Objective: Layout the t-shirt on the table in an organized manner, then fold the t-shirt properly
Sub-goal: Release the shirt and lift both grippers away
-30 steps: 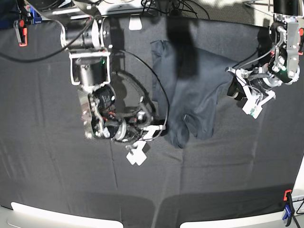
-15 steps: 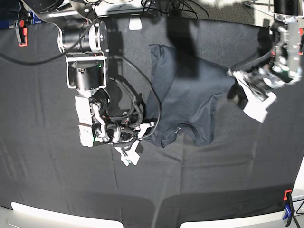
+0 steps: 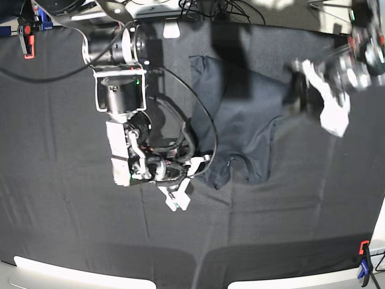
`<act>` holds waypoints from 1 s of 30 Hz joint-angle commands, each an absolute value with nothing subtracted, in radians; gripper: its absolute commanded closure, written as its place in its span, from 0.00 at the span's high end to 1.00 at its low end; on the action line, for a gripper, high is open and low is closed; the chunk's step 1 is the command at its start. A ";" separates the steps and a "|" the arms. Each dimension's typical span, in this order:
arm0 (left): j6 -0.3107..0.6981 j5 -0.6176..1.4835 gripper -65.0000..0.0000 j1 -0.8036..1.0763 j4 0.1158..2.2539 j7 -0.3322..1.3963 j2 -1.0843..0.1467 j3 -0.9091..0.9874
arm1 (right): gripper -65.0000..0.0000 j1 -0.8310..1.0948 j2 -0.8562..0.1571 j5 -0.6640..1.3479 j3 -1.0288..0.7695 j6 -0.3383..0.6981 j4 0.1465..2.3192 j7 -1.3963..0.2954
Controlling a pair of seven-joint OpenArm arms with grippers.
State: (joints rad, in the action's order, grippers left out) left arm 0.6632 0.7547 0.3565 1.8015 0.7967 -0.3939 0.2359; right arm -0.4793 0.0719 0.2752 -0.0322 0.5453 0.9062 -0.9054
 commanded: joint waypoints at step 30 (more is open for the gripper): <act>0.693 0.648 0.20 0.396 1.647 0.775 -0.353 0.250 | 0.00 -0.521 -0.104 0.373 -0.033 0.581 0.999 -0.888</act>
